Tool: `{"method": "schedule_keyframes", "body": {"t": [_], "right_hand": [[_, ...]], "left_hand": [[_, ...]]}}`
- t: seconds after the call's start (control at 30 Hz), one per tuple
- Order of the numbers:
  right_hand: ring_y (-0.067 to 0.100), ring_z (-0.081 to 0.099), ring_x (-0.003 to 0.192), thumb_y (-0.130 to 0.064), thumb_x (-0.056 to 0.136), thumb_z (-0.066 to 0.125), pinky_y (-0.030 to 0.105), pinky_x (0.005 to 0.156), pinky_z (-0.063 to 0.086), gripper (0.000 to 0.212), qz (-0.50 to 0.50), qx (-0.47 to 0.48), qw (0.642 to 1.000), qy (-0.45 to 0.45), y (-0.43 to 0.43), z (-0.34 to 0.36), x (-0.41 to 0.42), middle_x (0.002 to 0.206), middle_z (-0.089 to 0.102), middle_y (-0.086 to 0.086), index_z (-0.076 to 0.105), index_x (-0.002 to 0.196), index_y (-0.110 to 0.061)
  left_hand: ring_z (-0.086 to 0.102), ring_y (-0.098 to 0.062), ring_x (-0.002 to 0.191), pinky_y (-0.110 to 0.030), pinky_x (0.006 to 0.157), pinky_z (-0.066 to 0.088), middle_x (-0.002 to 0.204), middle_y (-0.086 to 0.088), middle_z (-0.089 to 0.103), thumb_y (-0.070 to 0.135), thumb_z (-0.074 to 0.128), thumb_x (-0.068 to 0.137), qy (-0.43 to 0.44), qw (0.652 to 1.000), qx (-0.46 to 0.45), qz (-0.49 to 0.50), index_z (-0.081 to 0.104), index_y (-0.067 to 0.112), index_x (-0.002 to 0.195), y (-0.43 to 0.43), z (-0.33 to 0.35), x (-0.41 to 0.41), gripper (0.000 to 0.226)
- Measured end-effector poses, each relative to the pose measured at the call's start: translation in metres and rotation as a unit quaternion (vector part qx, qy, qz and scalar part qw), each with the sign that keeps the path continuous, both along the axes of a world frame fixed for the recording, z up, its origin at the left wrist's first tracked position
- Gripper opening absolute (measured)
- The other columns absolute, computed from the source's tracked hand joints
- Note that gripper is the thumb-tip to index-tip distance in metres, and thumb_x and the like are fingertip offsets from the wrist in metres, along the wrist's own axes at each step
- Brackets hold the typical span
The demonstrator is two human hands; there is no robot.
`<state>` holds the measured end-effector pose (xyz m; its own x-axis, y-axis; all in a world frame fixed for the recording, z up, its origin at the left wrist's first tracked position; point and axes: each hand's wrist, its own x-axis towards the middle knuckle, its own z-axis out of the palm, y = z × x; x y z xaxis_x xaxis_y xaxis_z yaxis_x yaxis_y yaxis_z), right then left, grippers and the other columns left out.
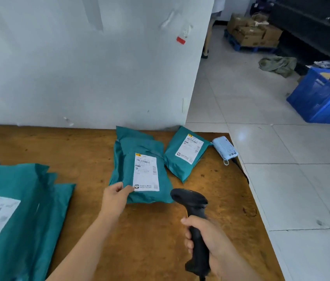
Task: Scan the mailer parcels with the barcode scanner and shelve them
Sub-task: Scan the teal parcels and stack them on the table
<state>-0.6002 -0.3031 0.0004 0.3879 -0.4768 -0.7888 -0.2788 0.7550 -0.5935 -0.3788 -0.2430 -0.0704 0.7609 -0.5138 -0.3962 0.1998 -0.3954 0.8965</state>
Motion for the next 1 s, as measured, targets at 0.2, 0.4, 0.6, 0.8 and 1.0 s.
{"method": "schedule_keyframes", "body": {"t": [0.2,0.4,0.6,0.8,1.0], "right_hand": [[0.016,0.041,0.038,-0.017,0.083,0.065,0.024,0.041,0.034,0.038,0.064,0.026,0.998,0.003,0.025,-0.011,0.011,0.052,0.045,0.007,0.052,0.048,-0.011],[0.016,0.041,0.037,-0.010,0.084,0.064,0.021,0.040,0.035,0.011,0.059,-0.002,0.998,-0.009,0.059,-0.017,0.019,0.051,0.050,0.005,0.053,0.083,-0.007],[0.017,0.044,0.040,-0.012,0.083,0.065,0.023,0.043,0.038,0.014,0.063,-0.028,0.998,0.003,0.071,-0.015,0.023,0.053,0.052,0.006,0.053,0.088,-0.007],[0.016,0.043,0.039,-0.011,0.083,0.064,0.023,0.043,0.037,0.016,0.071,-0.022,0.997,0.012,0.075,-0.019,0.028,0.052,0.051,0.005,0.051,0.091,-0.007],[0.016,0.044,0.039,-0.011,0.082,0.065,0.024,0.043,0.037,0.026,0.072,-0.026,0.997,0.008,0.080,-0.022,0.030,0.054,0.052,0.006,0.056,0.105,-0.003]], "left_hand": [[0.061,-0.010,0.052,-0.025,0.054,0.052,0.061,-0.003,0.066,0.012,0.065,0.087,0.186,0.972,0.141,-0.038,0.056,0.009,0.072,0.097,-0.056,-0.059,0.018],[0.060,-0.013,0.062,-0.031,0.060,0.054,0.075,-0.003,0.064,0.019,0.069,0.084,0.182,0.957,0.203,-0.101,0.053,0.009,0.097,0.115,-0.068,-0.056,0.023],[0.063,-0.016,0.083,-0.030,0.065,0.055,0.106,-0.003,0.064,0.032,0.071,0.081,0.104,0.966,0.201,-0.128,0.039,0.007,0.137,0.107,-0.064,-0.036,0.070],[0.062,-0.022,0.102,-0.039,0.085,0.054,0.118,-0.007,0.064,0.026,0.075,0.078,0.148,0.975,0.135,-0.101,0.051,0.006,0.121,0.094,-0.064,-0.028,0.053],[0.064,-0.018,0.091,-0.026,0.067,0.052,0.111,-0.005,0.064,0.025,0.075,0.079,0.141,0.980,0.111,-0.080,0.050,0.008,0.122,0.084,-0.057,-0.031,0.052]]}}
